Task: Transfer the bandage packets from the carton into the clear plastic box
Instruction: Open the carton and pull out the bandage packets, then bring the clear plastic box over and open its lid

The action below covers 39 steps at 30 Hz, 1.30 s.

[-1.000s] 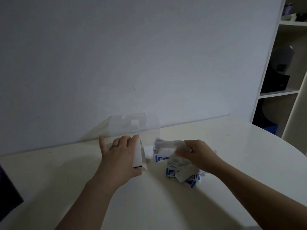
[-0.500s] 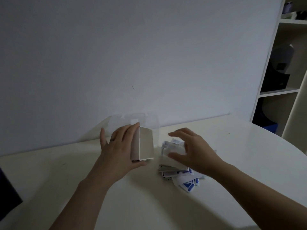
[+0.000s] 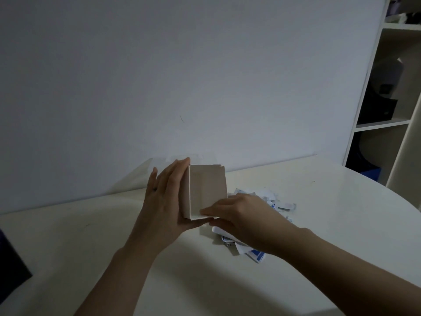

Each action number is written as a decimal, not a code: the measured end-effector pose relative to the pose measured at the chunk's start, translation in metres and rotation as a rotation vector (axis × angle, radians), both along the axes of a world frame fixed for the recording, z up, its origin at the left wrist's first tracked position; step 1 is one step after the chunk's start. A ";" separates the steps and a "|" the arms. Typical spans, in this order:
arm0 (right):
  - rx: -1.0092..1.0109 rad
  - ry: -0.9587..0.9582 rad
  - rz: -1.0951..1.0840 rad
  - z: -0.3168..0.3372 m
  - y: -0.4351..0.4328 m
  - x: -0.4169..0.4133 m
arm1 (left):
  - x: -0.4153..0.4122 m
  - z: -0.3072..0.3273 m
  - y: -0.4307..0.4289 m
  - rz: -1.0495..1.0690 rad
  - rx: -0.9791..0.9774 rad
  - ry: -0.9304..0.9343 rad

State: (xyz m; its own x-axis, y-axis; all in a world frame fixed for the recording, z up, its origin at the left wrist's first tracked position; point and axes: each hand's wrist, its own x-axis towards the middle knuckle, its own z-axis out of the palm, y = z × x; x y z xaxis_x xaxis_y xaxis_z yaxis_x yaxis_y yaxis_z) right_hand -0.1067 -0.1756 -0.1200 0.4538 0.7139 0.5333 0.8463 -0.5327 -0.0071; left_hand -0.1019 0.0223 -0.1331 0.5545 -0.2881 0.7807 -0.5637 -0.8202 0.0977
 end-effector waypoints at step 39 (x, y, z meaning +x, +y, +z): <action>0.000 0.172 -0.607 -0.018 -0.060 0.017 | 0.052 -0.057 -0.029 0.356 -0.124 0.660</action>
State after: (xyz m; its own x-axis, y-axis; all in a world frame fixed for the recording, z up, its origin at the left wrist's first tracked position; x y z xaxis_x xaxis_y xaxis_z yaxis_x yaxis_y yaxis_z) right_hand -0.0901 -0.2359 -0.1380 0.8574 0.3020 0.4168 0.3797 -0.9178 -0.1161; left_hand -0.0499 -0.0066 -0.1898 0.9608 0.0635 0.2698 -0.0600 -0.9027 0.4262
